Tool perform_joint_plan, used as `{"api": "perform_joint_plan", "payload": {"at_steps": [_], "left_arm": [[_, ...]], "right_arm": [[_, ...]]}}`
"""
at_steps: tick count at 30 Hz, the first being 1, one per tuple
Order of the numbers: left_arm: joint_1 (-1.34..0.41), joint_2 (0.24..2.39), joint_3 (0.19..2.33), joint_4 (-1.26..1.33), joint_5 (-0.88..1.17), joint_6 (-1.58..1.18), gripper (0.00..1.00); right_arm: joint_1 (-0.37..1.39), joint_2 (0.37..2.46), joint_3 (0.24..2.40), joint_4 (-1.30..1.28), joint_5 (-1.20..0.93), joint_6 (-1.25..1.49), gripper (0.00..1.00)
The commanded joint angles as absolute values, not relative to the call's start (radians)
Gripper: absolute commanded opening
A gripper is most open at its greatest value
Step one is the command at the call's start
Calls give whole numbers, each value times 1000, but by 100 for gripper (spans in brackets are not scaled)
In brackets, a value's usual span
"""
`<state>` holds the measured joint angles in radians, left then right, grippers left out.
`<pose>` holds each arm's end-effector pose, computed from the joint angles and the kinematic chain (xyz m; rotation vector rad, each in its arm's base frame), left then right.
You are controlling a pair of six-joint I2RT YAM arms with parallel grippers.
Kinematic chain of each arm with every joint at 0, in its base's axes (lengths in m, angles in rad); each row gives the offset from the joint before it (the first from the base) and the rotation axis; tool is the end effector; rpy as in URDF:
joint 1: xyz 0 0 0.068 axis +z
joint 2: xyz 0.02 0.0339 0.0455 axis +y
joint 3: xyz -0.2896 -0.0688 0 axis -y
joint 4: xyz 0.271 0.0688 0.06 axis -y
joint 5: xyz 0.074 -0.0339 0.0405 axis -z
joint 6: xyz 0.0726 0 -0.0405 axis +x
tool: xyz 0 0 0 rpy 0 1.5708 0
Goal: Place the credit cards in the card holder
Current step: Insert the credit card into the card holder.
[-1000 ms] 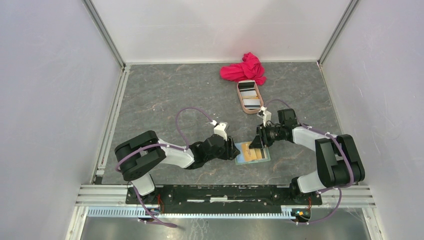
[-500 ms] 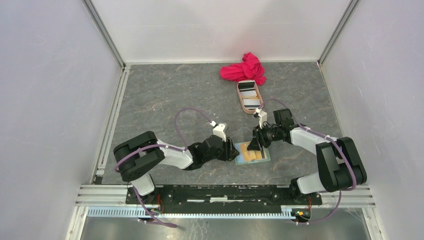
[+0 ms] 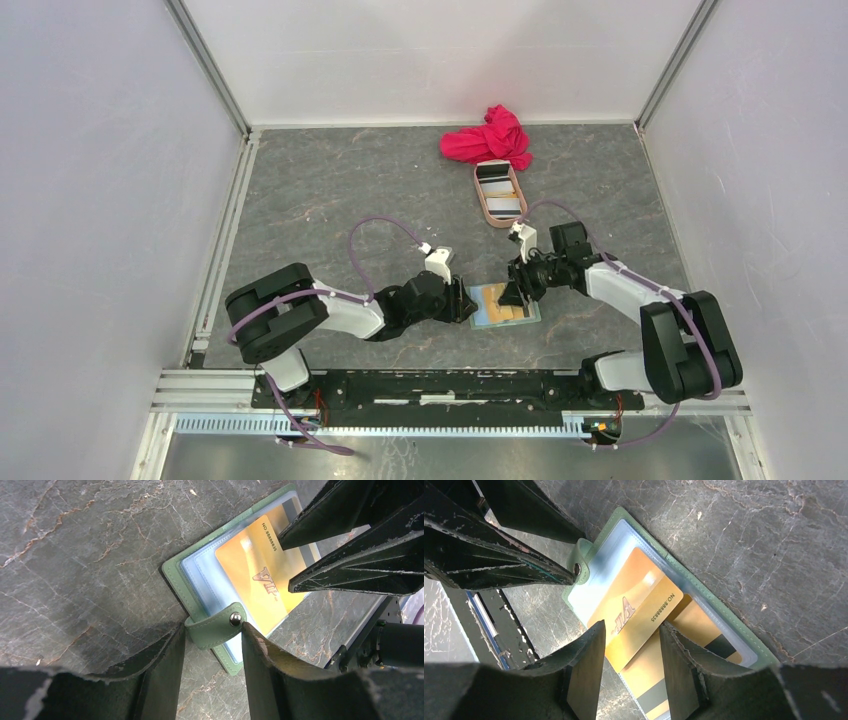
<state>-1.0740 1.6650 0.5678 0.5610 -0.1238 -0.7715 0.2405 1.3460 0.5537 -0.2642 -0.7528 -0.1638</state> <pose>0.1746 -0.3032 0.1134 0.2614 2.2433 -0.9394 0.2319 0.1080 0.1344 -0.7516 2.3816 1.0061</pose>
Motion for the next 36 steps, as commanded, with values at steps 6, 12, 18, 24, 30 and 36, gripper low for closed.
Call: {"api": "perform_joint_plan", "payload": {"at_steps": [6, 12, 18, 24, 30, 36], "left_arm": [[-1080, 1640, 559, 603, -118, -764, 52], [-1080, 1637, 555, 606, -115, -764, 51], [-1080, 1635, 555, 608, -114, -762, 52], [-1079, 1633, 549, 618, -108, -759, 51], [-1080, 1632, 549, 625, -102, -756, 51], [-1080, 1633, 548, 630, -95, -753, 51]], "right_arm": [[241, 1330, 523, -280, -765, -184, 51], [242, 1293, 516, -288, -759, -184, 51], [241, 1271, 497, -281, -745, -179, 50], [242, 1254, 483, -278, -757, -169, 48], [241, 1252, 468, -291, -804, -169, 44], [246, 1262, 469, -289, -817, -166, 43]]}}
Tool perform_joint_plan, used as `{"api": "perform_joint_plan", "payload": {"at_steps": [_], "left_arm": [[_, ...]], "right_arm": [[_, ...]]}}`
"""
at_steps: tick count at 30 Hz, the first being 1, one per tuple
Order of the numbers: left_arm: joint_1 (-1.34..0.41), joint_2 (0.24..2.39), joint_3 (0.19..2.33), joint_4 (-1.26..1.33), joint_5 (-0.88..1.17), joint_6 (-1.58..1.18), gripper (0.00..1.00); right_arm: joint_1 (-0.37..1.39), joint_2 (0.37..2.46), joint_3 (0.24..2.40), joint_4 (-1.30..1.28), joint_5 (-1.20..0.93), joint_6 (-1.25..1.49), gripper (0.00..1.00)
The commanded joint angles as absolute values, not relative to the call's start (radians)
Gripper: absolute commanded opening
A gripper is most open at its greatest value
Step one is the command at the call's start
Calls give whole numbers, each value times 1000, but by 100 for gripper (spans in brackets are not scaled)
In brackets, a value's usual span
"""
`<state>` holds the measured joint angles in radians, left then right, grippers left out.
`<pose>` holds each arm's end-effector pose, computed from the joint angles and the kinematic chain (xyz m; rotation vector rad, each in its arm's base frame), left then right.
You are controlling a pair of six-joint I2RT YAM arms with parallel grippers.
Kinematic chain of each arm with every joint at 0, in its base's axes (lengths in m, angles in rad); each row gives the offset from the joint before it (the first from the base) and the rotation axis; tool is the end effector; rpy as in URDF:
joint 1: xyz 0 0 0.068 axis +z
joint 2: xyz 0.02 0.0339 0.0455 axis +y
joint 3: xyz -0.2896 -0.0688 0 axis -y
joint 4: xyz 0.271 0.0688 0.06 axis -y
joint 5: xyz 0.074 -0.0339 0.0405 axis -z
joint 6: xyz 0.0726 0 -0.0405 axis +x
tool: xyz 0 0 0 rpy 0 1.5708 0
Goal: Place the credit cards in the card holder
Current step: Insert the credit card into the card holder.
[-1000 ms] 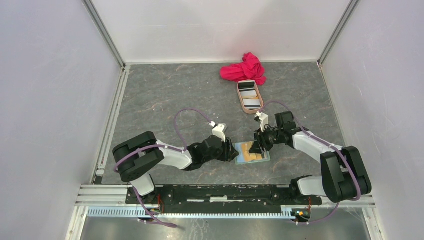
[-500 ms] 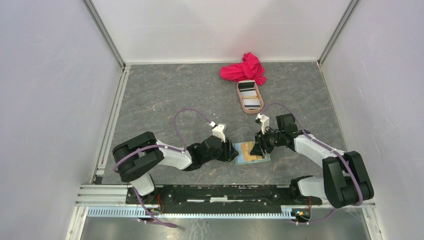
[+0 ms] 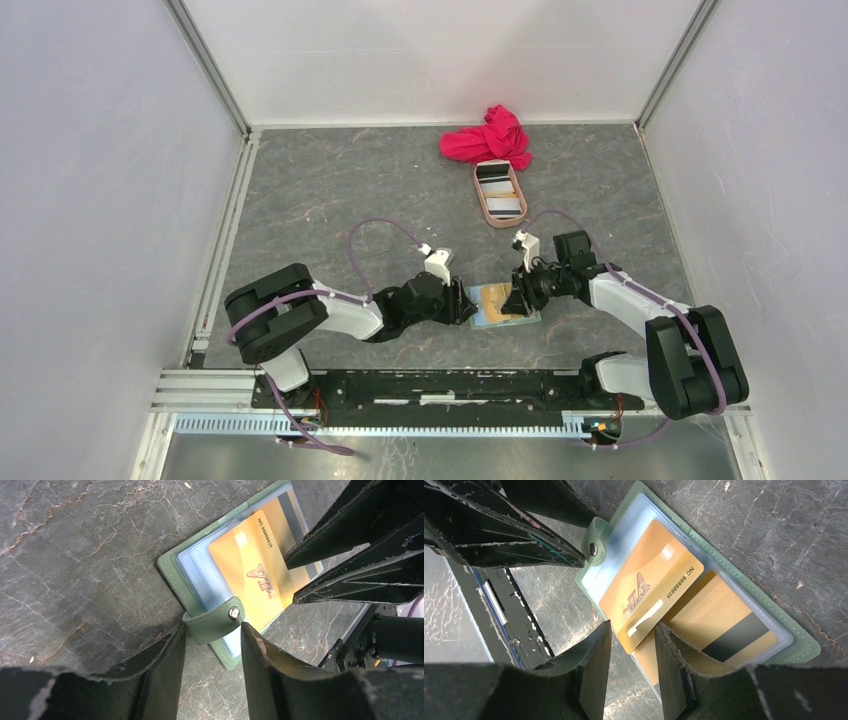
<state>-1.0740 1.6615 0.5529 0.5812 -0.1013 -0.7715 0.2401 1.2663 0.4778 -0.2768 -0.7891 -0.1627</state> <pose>0.1719 -0.3017 0.1125 0.2753 2.2428 -0.9660 0.2086 0.1041 0.1304 -0.7565 2.3736 1.0554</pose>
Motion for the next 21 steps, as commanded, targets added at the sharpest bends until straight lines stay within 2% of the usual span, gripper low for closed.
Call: {"api": "perform_joint_plan", "payload": {"at_steps": [1, 12, 21], "left_arm": [[-1080, 1634, 548, 633, -94, -753, 51], [-1080, 1635, 545, 648, -85, -750, 51], [-1080, 1628, 534, 662, -83, -750, 51]], "right_arm": [[249, 1270, 472, -288, -819, -166, 43], [314, 1335, 509, -288, -825, -169, 44], [339, 1362, 563, -330, -819, -228, 54]]}}
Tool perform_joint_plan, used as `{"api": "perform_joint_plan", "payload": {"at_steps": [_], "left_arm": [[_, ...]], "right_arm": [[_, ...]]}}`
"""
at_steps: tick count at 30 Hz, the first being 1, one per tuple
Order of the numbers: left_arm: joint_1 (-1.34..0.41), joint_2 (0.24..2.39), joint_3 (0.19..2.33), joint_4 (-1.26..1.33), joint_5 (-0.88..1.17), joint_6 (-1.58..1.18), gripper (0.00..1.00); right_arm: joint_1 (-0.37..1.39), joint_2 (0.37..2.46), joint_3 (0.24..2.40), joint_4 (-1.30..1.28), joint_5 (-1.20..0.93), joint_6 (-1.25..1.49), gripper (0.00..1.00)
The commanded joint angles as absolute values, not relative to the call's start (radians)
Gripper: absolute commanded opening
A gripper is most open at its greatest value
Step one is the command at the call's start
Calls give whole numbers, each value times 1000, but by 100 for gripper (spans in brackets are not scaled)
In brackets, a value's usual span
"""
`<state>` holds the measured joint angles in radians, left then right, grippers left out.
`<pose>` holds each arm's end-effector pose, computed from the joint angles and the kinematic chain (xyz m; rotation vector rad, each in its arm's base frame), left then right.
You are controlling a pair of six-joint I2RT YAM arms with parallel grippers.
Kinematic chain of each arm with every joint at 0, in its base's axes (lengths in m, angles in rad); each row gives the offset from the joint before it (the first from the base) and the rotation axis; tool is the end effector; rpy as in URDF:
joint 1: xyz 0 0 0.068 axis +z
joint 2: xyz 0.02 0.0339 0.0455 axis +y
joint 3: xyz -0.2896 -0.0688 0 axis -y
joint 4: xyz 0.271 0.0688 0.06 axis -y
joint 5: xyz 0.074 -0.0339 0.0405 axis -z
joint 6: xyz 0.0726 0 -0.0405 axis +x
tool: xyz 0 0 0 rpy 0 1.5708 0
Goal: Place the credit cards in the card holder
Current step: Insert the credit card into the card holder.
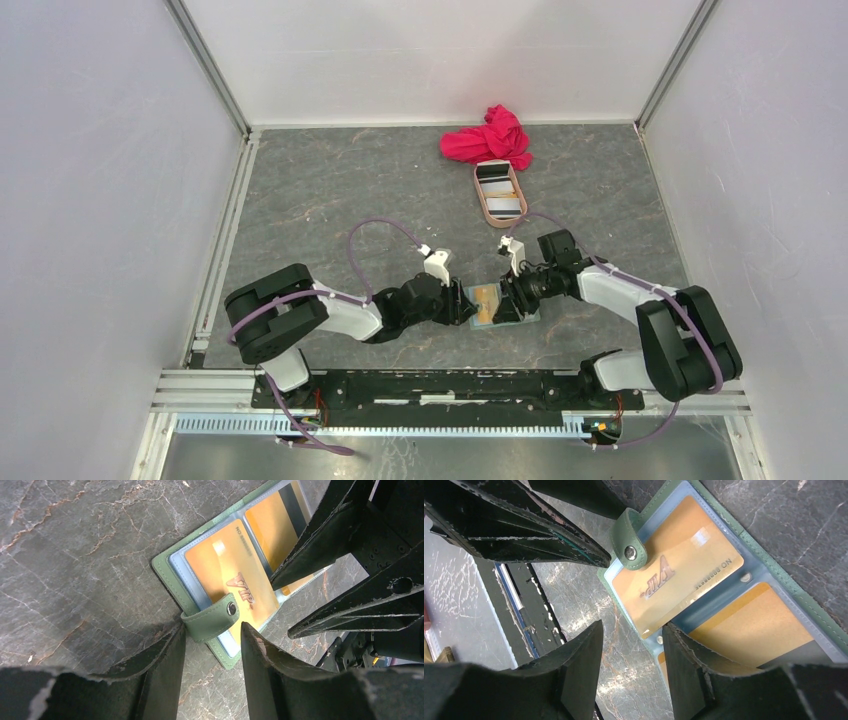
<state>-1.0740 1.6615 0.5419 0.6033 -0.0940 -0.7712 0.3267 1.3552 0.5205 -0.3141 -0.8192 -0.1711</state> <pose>0.1707 -0.3006 0.1120 0.2786 2.2350 -0.9810 0.2056 0.1257 0.1231 -0.8616 2.4232 1.1510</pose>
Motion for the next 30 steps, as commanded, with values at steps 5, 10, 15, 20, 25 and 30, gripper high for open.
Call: {"api": "perform_joint_plan", "payload": {"at_steps": [5, 10, 15, 20, 25, 30], "left_arm": [[-1079, 1608, 513, 686, -85, -759, 52], [-1071, 1564, 477, 725, -81, -774, 57], [-1069, 1502, 469, 694, -76, -773, 64], [-1069, 1442, 479, 628, -81, -762, 66], [-1067, 1420, 500, 541, -92, -765, 67], [-1068, 1415, 554, 368, -133, -755, 68]], "right_arm": [[339, 1309, 575, -363, -774, -303, 63], [337, 1246, 608, -414, -765, -398, 70], [316, 1231, 658, -467, -811, -505, 67], [284, 1258, 631, -430, -801, -489, 50], [285, 1287, 630, -409, -730, -494, 8], [298, 1333, 626, -390, -705, -457, 0]]}}
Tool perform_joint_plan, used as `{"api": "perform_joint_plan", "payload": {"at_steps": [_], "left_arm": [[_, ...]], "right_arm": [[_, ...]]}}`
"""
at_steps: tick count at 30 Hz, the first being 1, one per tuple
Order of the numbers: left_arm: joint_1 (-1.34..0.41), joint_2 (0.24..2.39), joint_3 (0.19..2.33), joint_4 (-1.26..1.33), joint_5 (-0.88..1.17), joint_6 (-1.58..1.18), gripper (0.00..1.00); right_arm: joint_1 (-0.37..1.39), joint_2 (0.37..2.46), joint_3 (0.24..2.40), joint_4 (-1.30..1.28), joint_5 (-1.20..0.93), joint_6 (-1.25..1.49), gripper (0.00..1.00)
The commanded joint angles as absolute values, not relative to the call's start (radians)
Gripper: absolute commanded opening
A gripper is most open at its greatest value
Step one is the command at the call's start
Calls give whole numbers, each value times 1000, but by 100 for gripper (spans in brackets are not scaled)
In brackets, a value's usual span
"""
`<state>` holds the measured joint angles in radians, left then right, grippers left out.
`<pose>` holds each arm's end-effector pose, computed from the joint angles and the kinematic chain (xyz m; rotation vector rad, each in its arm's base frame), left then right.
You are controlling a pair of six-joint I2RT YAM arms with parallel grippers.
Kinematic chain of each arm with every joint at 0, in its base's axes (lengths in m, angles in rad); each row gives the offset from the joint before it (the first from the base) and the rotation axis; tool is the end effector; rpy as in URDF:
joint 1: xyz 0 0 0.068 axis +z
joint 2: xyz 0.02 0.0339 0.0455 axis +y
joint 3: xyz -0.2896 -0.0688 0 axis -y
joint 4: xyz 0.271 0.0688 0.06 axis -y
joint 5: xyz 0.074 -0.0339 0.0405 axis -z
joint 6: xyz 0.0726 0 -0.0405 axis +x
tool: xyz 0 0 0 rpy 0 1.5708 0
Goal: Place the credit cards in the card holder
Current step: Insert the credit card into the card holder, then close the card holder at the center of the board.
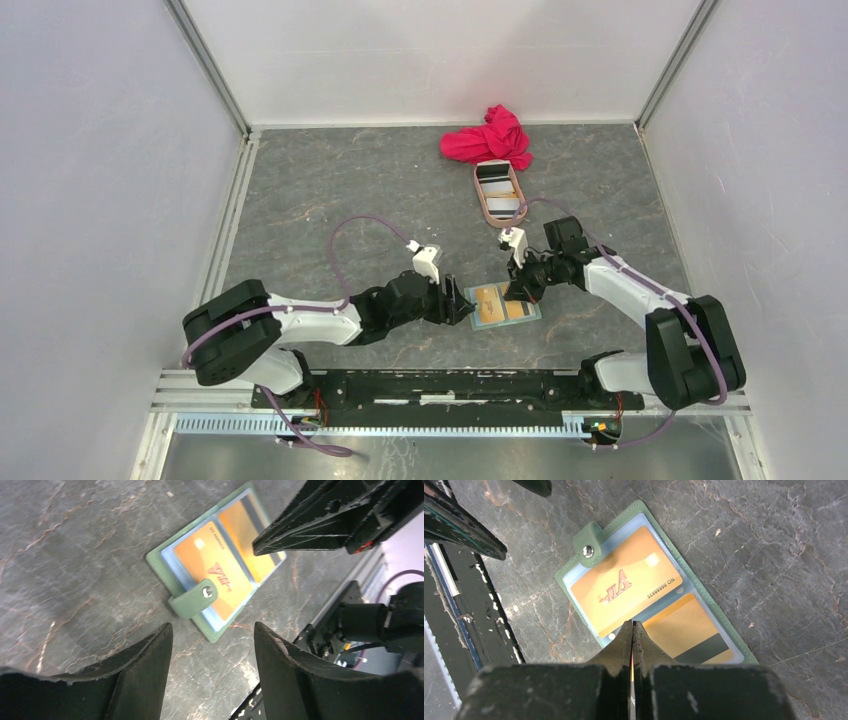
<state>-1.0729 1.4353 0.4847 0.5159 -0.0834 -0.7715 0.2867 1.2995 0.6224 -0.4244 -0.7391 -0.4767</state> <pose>0.1581 -0.2782 0.1532 0.2697 2.1628 -1.0532 0.2249 0.1173 0.1556 -1.1325 2.2074 0.8966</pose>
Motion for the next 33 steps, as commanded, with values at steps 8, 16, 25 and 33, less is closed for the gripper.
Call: {"api": "perform_joint_plan", "payload": {"at_steps": [8, 16, 25, 33], "left_arm": [[-1072, 1447, 604, 298, -147, -761, 68], [-1073, 1465, 596, 319, -137, -772, 68], [-1075, 1478, 607, 323, -101, -773, 75], [-1103, 1567, 756, 162, -186, -763, 75]], "right_arm": [[308, 1399, 622, -335, -658, -357, 0], [342, 1470, 642, -338, -705, -338, 0], [265, 1309, 692, -480, -749, -556, 3], [39, 1257, 670, -517, -849, -589, 32]]}}
